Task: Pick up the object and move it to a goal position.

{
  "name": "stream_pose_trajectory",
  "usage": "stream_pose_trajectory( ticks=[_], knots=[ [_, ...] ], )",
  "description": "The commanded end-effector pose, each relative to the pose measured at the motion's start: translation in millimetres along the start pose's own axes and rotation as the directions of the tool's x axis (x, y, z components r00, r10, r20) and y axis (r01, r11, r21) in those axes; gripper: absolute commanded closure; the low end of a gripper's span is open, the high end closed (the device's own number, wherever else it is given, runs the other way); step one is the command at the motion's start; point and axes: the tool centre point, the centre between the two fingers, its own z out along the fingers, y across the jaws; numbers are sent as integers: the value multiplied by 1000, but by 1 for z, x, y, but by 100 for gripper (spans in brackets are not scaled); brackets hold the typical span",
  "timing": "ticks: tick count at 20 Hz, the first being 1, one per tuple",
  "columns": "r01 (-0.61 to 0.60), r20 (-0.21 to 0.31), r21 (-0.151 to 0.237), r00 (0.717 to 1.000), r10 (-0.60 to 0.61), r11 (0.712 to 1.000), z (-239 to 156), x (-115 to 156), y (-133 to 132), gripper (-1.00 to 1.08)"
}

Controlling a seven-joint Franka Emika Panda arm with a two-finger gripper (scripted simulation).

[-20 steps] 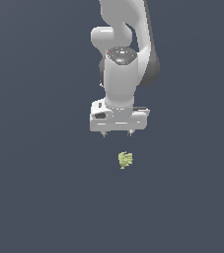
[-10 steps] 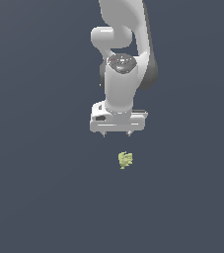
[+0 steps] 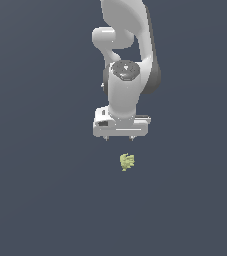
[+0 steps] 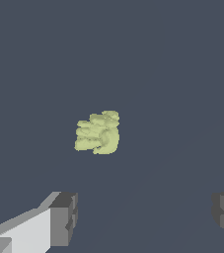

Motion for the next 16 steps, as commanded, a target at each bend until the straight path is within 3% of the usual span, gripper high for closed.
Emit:
stream_pose_trajectory(
  ticks=[1, 16],
  knots=[
    [-10, 3, 2, 1000, 10, 1000, 8, 5, -4, -92],
    [-92, 24, 15, 995, 92, 996, 71, 40, -39, -92]
  ],
)
